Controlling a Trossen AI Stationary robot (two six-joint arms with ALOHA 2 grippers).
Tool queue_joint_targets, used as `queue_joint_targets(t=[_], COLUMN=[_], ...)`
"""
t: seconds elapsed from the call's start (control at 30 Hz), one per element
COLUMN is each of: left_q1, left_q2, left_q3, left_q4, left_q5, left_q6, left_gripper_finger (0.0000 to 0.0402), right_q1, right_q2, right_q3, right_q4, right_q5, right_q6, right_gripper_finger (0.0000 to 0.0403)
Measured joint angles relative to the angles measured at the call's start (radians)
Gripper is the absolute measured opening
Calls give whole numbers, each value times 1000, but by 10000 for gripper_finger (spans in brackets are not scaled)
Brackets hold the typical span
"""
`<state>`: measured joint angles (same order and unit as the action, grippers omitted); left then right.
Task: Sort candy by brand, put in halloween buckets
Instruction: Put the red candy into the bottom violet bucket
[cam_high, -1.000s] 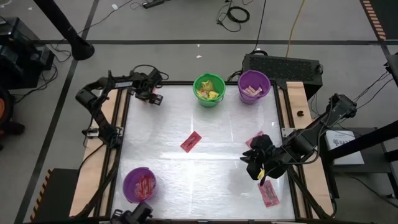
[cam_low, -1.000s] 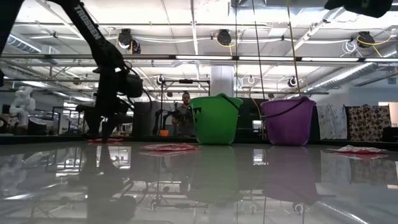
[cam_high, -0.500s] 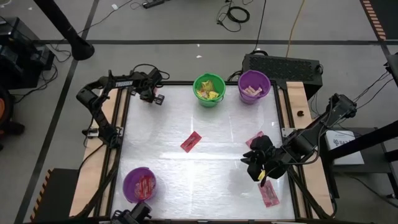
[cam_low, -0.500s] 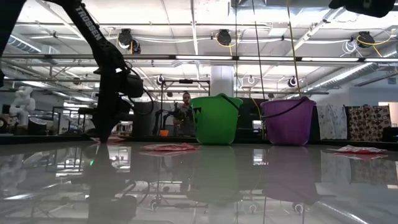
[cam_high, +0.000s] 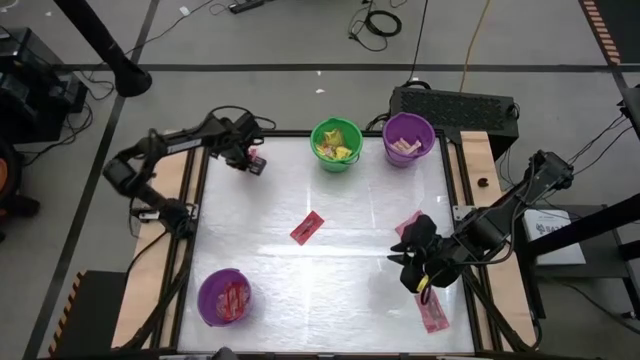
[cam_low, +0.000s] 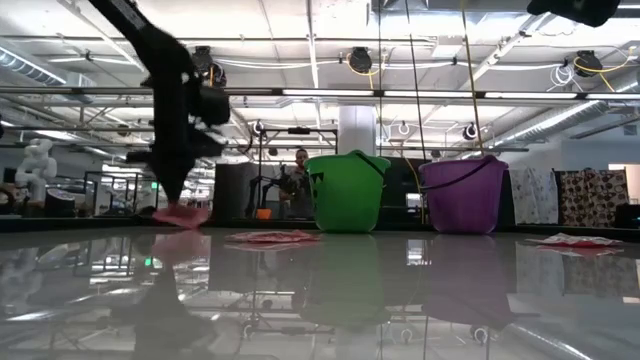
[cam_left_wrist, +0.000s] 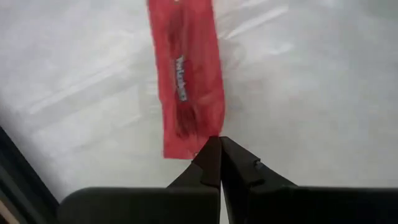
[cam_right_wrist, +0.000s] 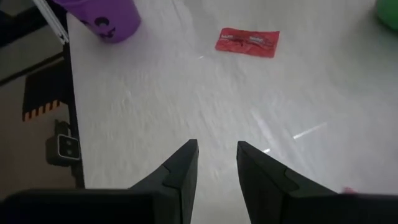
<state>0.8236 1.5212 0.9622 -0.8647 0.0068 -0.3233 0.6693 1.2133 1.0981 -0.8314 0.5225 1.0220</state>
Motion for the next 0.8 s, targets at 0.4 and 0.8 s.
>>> queue_joint_targets(t=[0.4, 0.8], left_q1=[-354, -960], left_q2=[-301, -511], left_q3=[2, 3], left_q4=[-187, -175], left_q5=[165, 298], left_q6=[-227, -727], left_gripper_finger=[1, 0], right_q1=[0, 0], right_q2=[0, 0], right_q3=[0, 0], right_q4=[-1, -6], right_q5=[1, 3], right_q6=[-143, -287], right_gripper_finger=[105, 105])
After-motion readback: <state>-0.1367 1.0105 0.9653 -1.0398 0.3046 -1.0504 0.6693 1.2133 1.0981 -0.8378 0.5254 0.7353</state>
